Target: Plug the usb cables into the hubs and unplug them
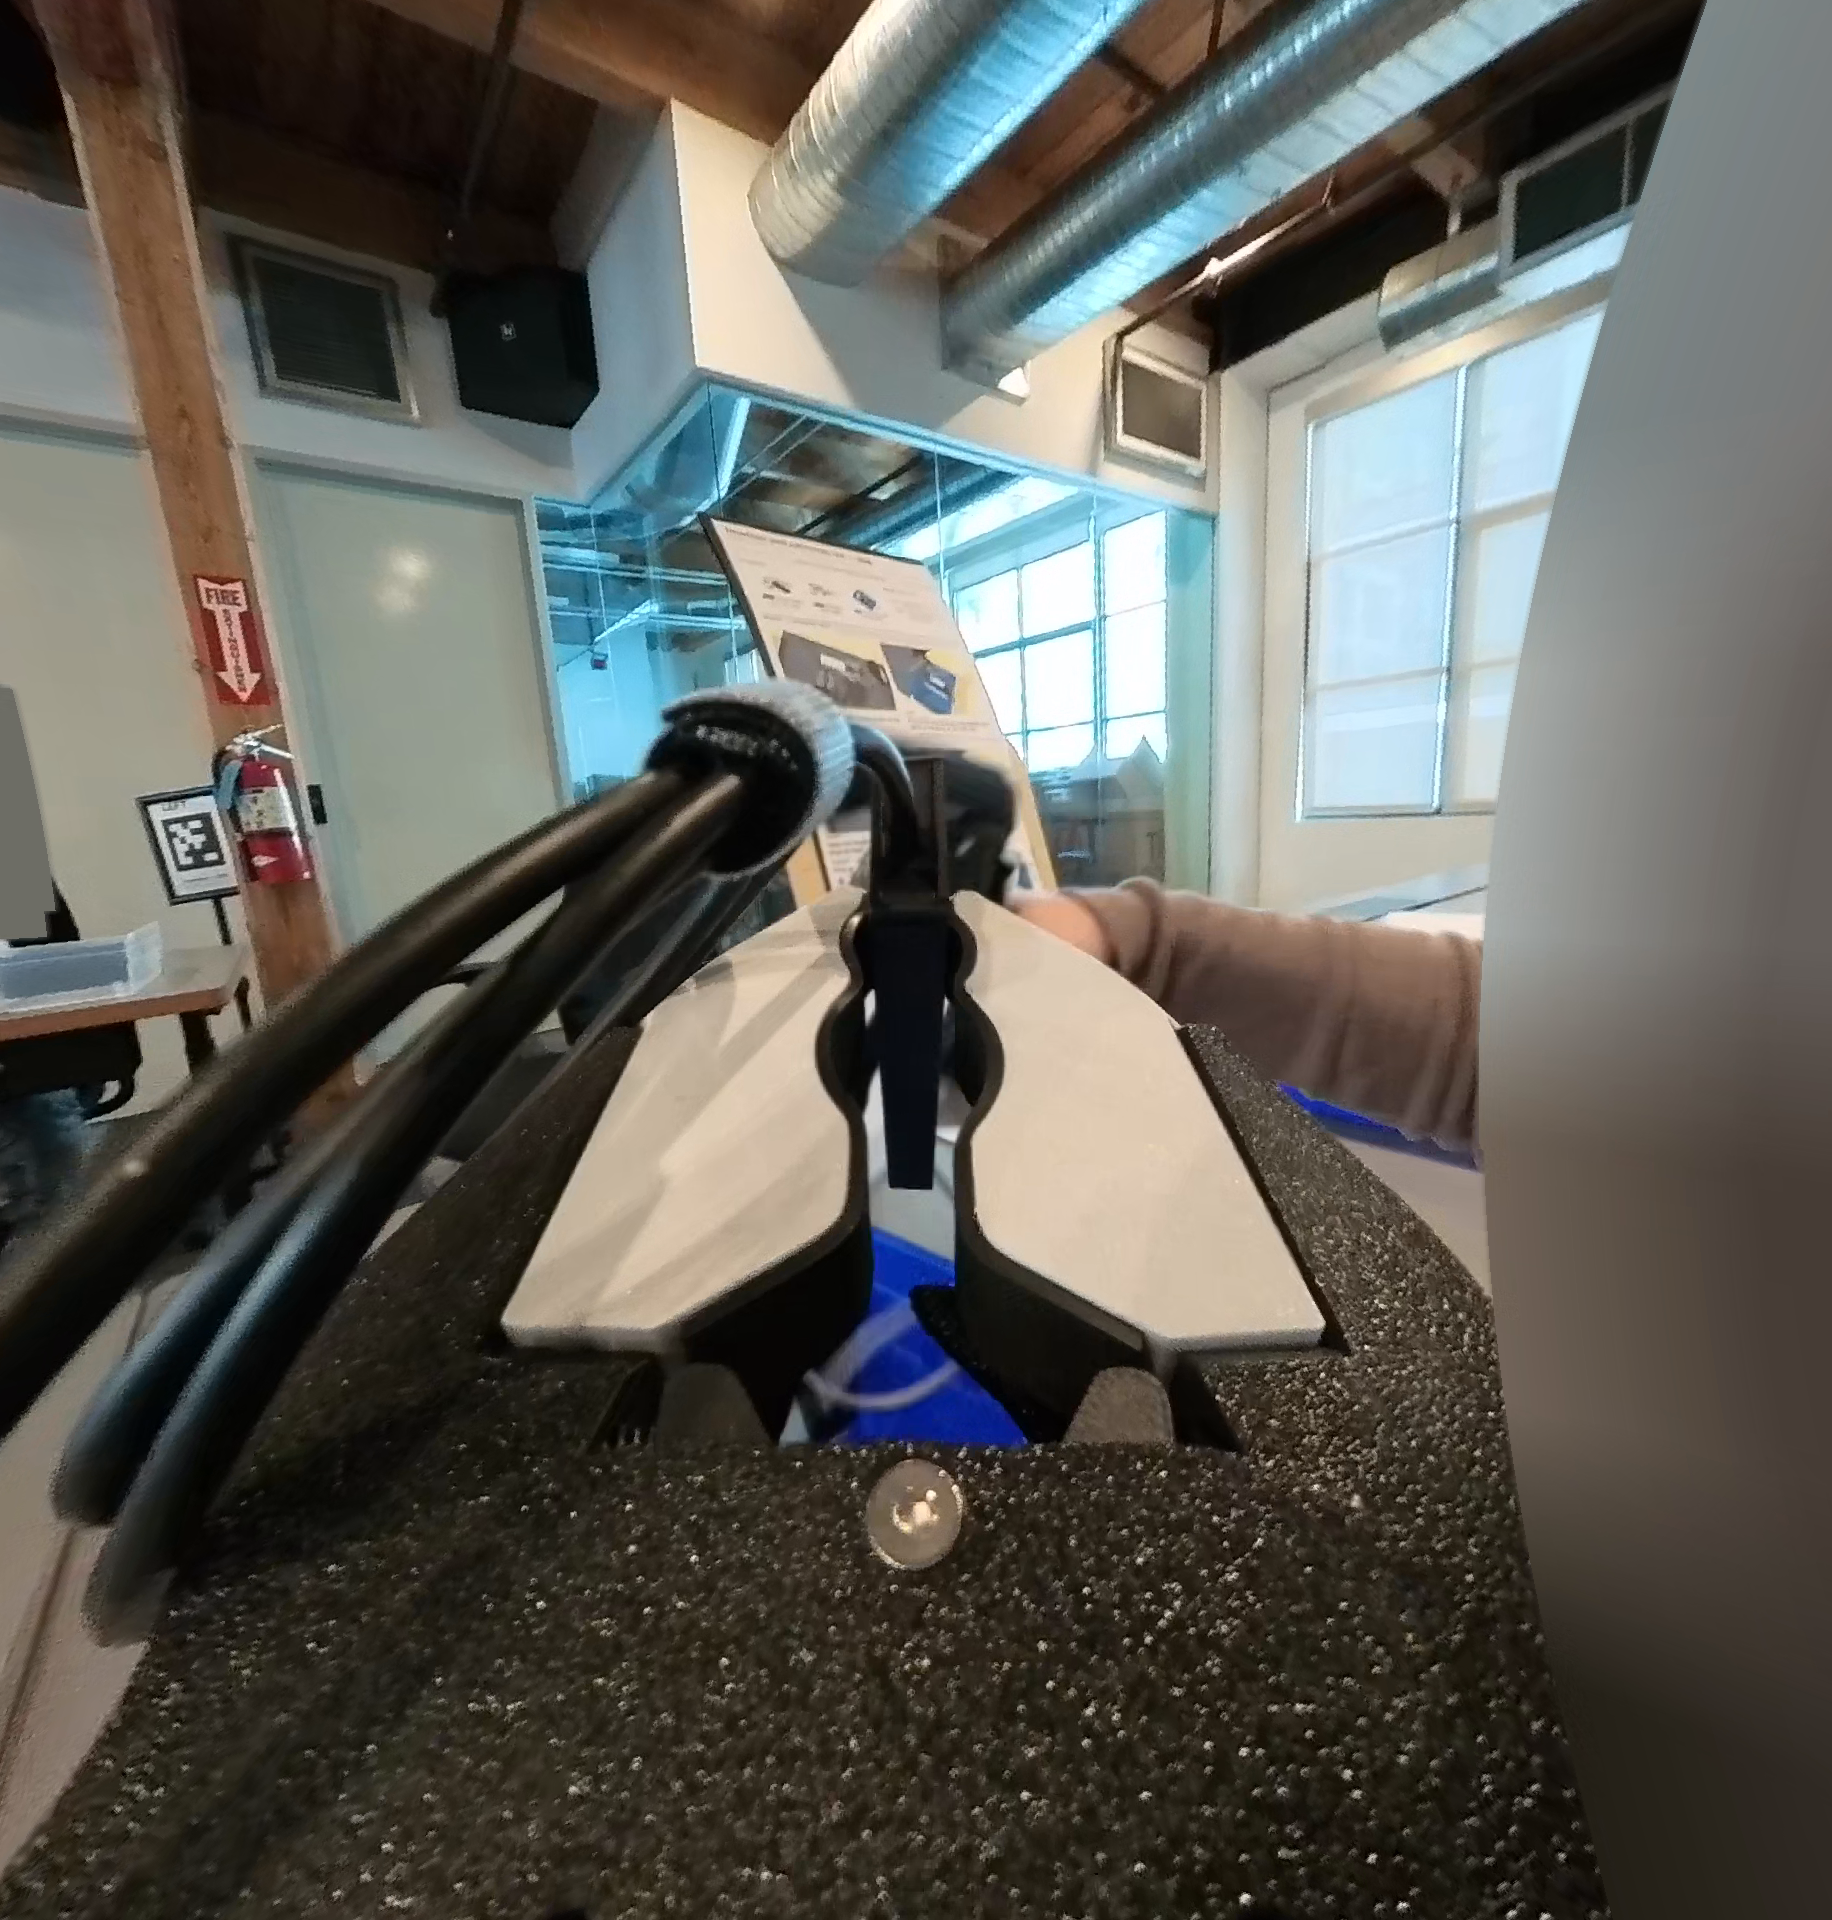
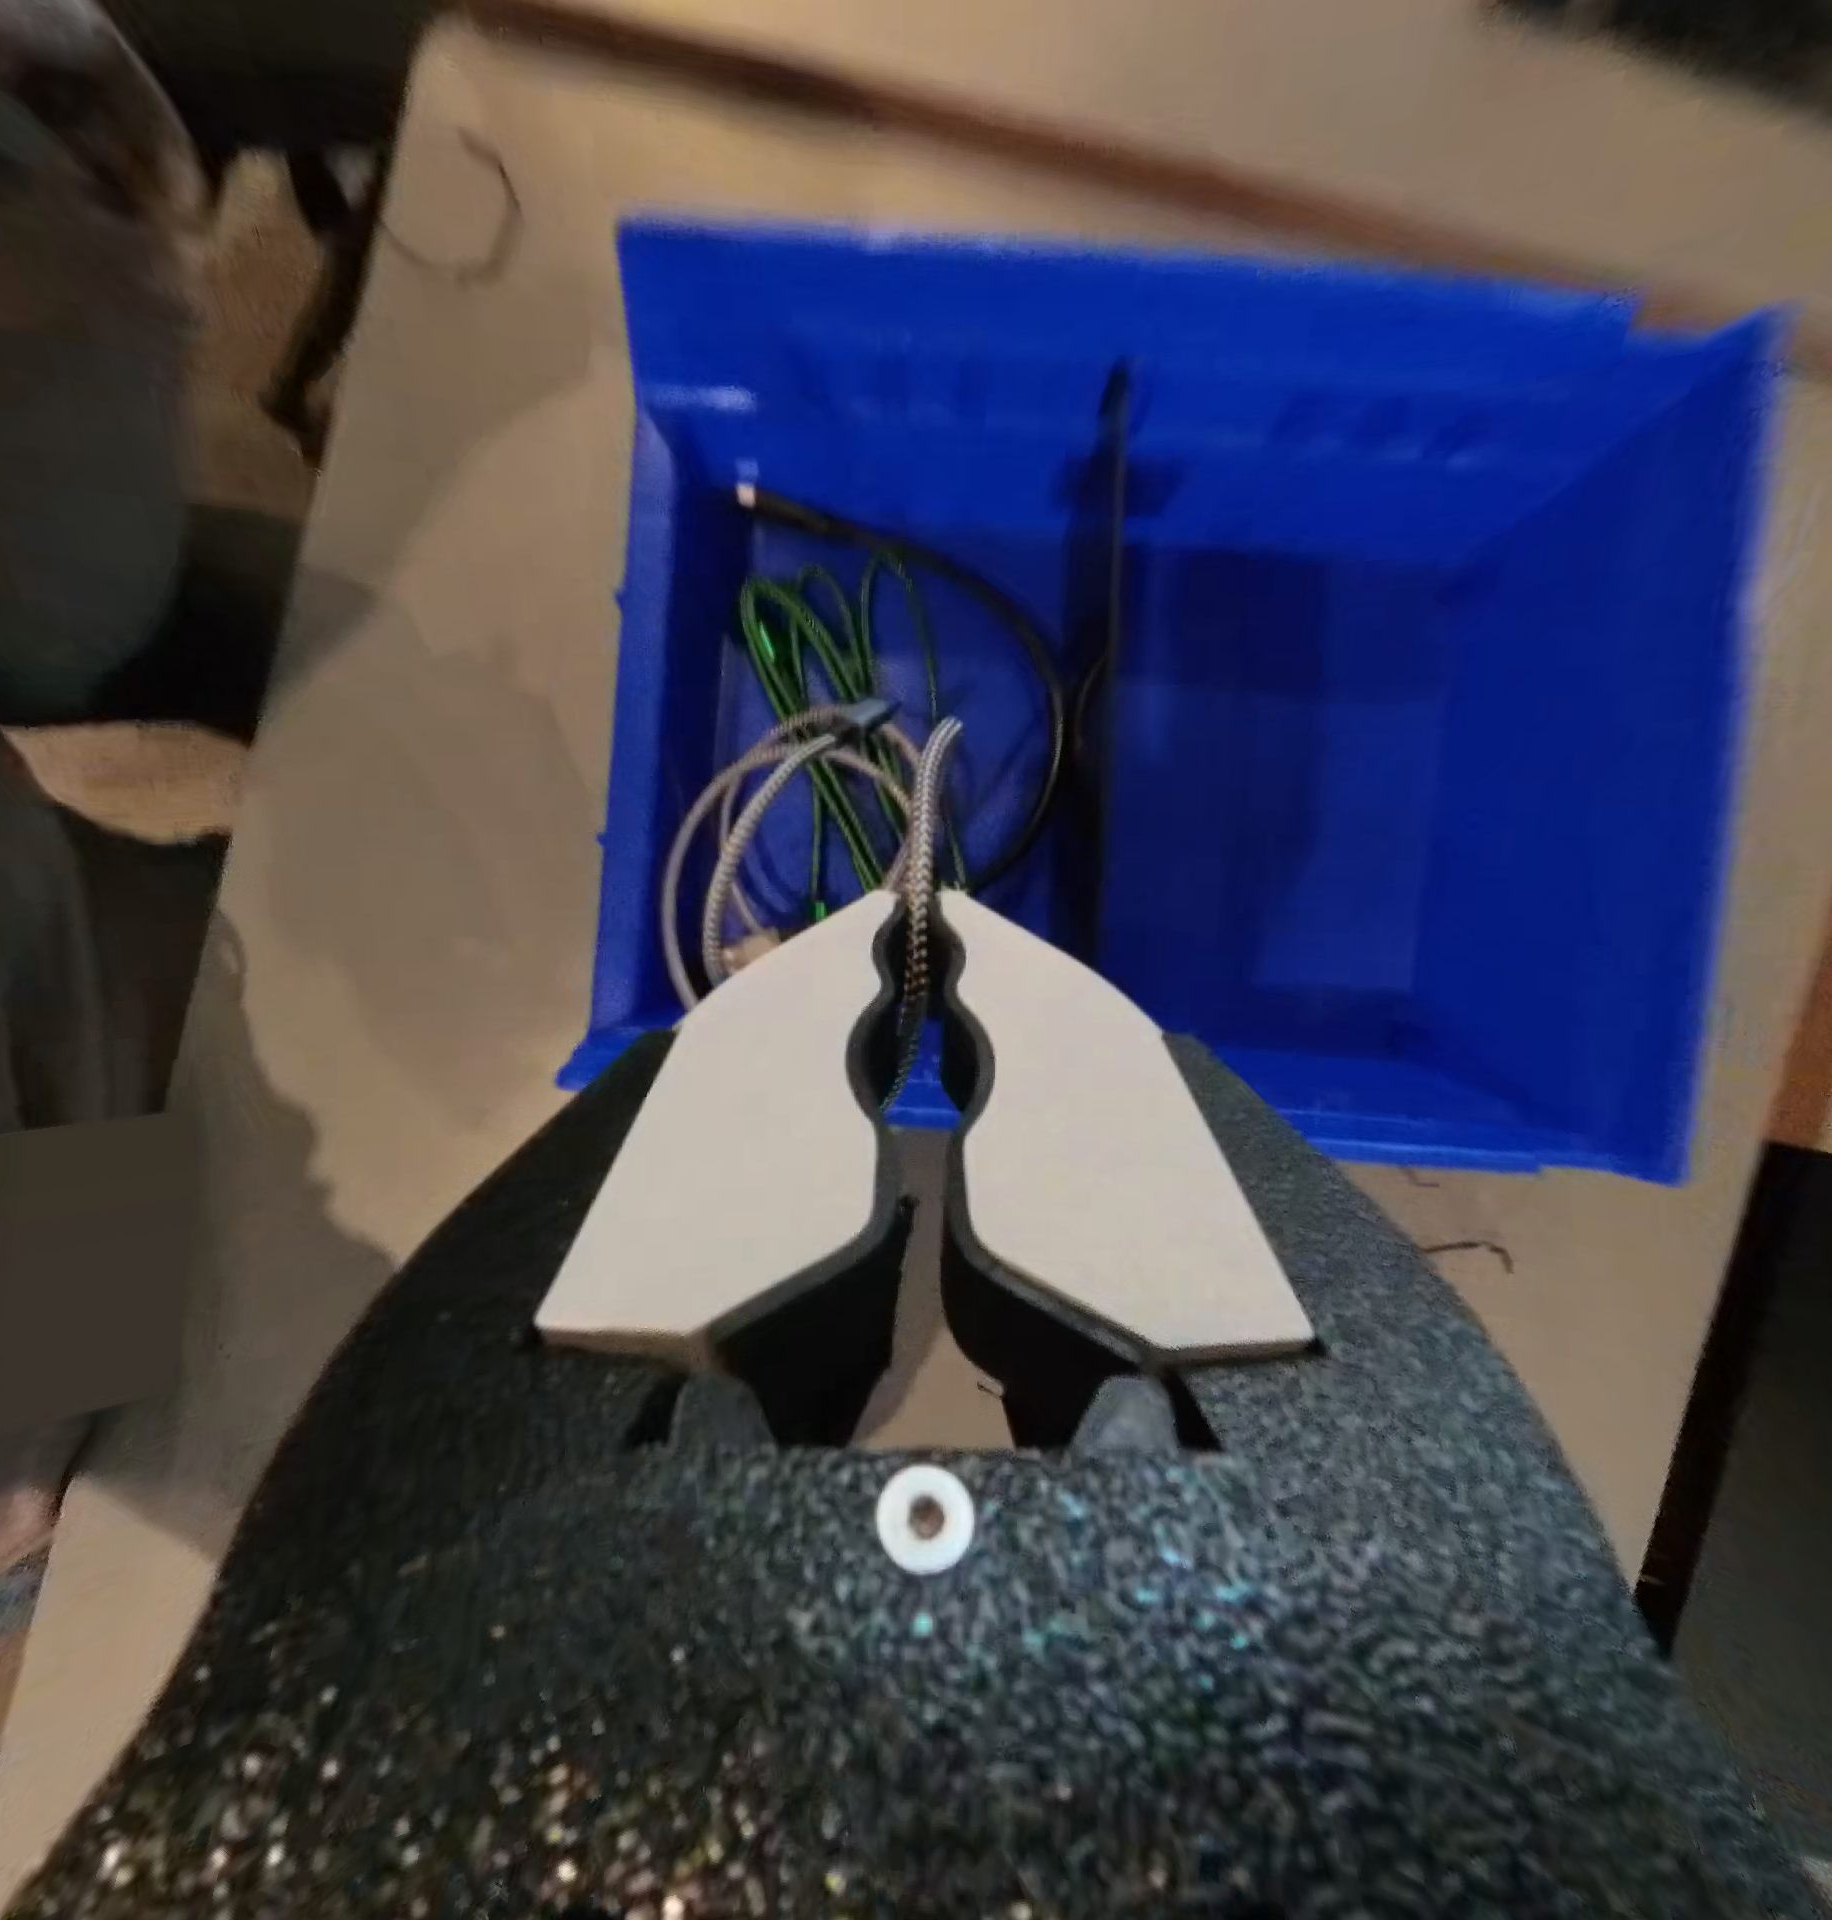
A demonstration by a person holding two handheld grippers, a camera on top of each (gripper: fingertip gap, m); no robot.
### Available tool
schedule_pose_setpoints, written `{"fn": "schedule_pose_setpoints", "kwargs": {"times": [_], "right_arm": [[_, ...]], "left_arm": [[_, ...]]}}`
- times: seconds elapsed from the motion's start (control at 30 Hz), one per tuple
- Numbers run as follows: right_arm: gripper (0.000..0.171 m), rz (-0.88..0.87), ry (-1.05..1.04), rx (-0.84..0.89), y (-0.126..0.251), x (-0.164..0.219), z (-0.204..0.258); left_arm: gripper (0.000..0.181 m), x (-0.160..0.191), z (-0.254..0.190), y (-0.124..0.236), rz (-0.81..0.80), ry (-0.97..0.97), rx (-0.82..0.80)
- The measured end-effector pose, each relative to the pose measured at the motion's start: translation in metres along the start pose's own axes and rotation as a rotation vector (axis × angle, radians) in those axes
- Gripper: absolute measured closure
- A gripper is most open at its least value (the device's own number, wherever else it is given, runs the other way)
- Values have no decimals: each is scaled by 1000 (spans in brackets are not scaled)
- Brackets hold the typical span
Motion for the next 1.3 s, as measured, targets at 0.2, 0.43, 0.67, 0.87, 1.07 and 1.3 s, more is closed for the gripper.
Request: {"fn": "schedule_pose_setpoints", "kwargs": {"times": [0.2,0.43,0.67,0.87,1.07,1.3], "right_arm": [[169,-365,26,230,91,-16,2],[169,-715,101,559,238,-27,23],[169,-695,102,775,332,-9,48],[170,-527,-93,713,281,75,48],[169,-501,-274,586,198,160,55],[169,-463,-322,520,143,190,64]], "left_arm": [[170,1,0,-2,8,-12,-11],[170,8,-7,-12,23,-3,28],[170,15,-25,-31,-8,81,154],[170,38,-53,-59,51,153,293],[170,69,-86,-81,181,155,421],[170,86,-108,-95,212,185,488]]}}
Point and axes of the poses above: each gripper's, where its closed fingertips meet, y back along the fingers, x out of its underside, z = x × y across the jaws, the point moved 2 cm from there along y, back along the fingers, and after that the axes turned 2 degrees about x, right-handed, at the moved point
